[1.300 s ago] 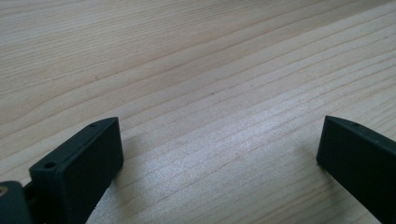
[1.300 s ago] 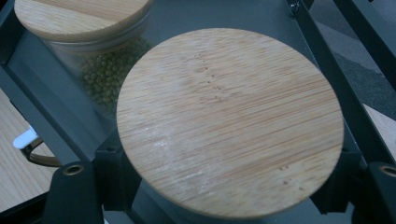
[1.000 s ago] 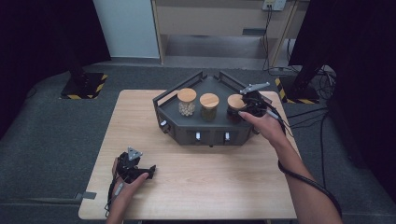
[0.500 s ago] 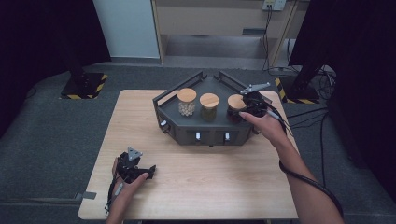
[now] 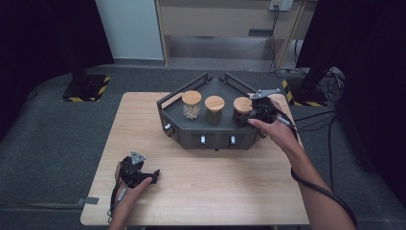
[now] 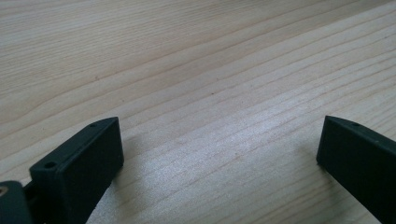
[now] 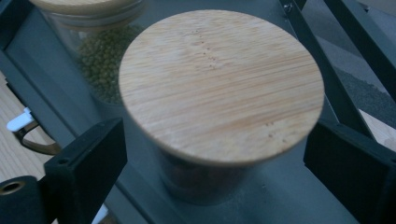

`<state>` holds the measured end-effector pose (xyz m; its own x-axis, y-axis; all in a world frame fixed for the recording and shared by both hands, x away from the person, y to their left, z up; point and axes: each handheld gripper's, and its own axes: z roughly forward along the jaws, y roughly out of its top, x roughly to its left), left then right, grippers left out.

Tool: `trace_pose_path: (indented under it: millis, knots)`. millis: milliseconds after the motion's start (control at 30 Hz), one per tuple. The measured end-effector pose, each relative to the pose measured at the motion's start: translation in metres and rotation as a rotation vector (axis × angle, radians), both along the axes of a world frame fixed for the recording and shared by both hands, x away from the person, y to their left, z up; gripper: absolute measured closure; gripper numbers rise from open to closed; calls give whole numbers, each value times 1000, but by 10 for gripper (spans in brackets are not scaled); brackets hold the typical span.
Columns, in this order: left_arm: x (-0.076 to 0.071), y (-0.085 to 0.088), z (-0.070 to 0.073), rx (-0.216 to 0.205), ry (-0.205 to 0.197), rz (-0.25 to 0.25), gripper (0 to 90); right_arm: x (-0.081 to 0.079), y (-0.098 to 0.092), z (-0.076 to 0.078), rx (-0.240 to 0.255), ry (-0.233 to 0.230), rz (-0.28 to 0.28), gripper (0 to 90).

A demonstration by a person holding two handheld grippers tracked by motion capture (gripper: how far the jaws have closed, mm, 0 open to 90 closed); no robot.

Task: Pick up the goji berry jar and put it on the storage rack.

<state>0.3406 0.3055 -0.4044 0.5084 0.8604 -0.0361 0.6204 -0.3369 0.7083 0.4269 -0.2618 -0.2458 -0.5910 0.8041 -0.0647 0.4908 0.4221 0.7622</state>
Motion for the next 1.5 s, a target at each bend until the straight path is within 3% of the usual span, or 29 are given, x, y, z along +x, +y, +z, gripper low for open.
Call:
trace_pose_path:
  millis: [700, 867, 1500]
  knots:
    - [0, 0, 0, 0, 0, 0, 0, -21, -13, 10, 29, -4, 7, 41]
    - [0, 0, 0, 0, 0, 0, 0, -24, -13, 16, 17, 1, 3, 42]
    - [0, 0, 0, -1, -1, -1, 0, -55, -25, 16, 31, -6, -23, 42]
